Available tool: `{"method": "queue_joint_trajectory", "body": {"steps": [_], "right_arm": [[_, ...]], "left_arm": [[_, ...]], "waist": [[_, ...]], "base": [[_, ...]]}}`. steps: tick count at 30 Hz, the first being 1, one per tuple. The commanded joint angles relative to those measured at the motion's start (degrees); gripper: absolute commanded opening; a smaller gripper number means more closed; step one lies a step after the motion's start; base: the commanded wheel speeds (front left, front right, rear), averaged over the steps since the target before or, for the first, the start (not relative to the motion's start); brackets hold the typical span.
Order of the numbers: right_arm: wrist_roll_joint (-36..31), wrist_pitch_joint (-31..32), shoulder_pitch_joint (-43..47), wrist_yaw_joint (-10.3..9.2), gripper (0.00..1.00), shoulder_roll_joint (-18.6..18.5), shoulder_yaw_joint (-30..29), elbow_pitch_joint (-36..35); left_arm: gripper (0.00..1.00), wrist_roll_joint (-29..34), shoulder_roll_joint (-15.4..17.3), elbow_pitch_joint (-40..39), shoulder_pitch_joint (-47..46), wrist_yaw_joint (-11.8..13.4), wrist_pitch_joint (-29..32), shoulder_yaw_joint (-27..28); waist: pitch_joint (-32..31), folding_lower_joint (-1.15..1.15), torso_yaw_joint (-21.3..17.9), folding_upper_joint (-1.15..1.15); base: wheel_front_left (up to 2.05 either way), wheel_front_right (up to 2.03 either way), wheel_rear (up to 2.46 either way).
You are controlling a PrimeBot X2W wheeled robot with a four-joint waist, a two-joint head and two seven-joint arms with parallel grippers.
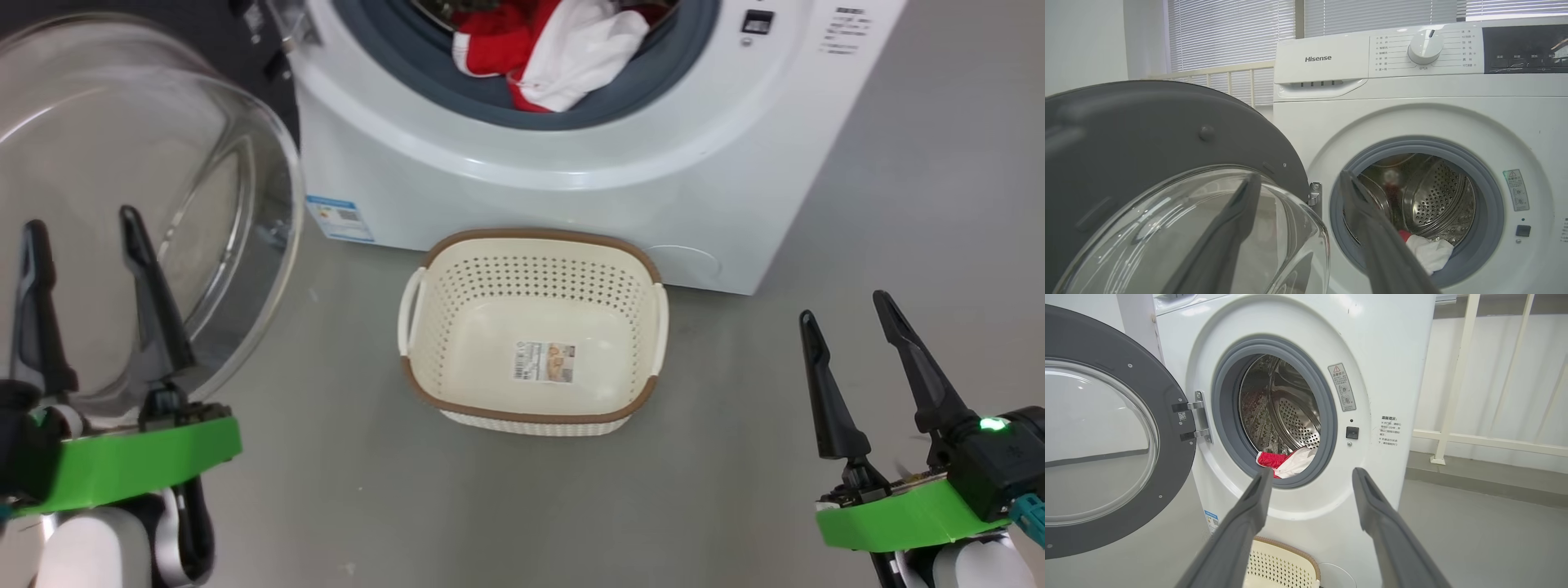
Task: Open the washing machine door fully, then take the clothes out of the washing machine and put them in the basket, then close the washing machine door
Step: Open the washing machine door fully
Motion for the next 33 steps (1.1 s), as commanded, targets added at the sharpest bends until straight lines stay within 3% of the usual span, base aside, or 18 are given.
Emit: {"method": "queue_joint_trajectory", "body": {"steps": [1, 5, 14, 24, 33], "right_arm": [[0.84, -0.64, -1.76, 0.35, 1.0, 0.01, 0.95, -0.91], [1.32, -0.72, -1.94, 0.35, 1.0, 0.01, 0.48, -0.25], [1.76, -0.76, -2.08, 0.35, 1.0, 0.01, -1.74, -0.54], [1.93, -0.77, -0.74, 0.35, 1.0, 0.01, -2.93, -0.84], [2.29, -0.77, 1.23, 0.35, 1.0, 0.01, -2.75, -1.5]], "left_arm": [[1.0, -0.51, 0.99, -1.91, 0.25, 0.62, 0.03, 1.0], [1.0, -3.42, 0.77, -2.15, 0.81, -0.21, 0.07, -1.24], [1.0, -2.79, 0.97, -2.29, 3.27, -4.17, 0.37, -7.07], [1.0, -3.57, 0.8, -0.36, 7.34, -5.09, -0.02, -10.55], [1.0, -4.19, 0.74, 1.53, 9.91, -4.24, -0.25, -10.66]], "waist": [[-0.45, 0.0, -2.44, 0.0], [-0.91, 0.0, -5.04, 0.0], [-1.97, 0.0, -10.08, 0.0], [-3.55, 0.0, -14.38, 0.0], [-5.99, 0.0, -18.31, 0.0]], "base": [[0.0, 0.0, 0.0], [0.0, 0.0, 0.0], [0.0, 0.0, 0.0], [0.0, 0.0, 0.0], [0.0, 0.0, 0.0]]}}
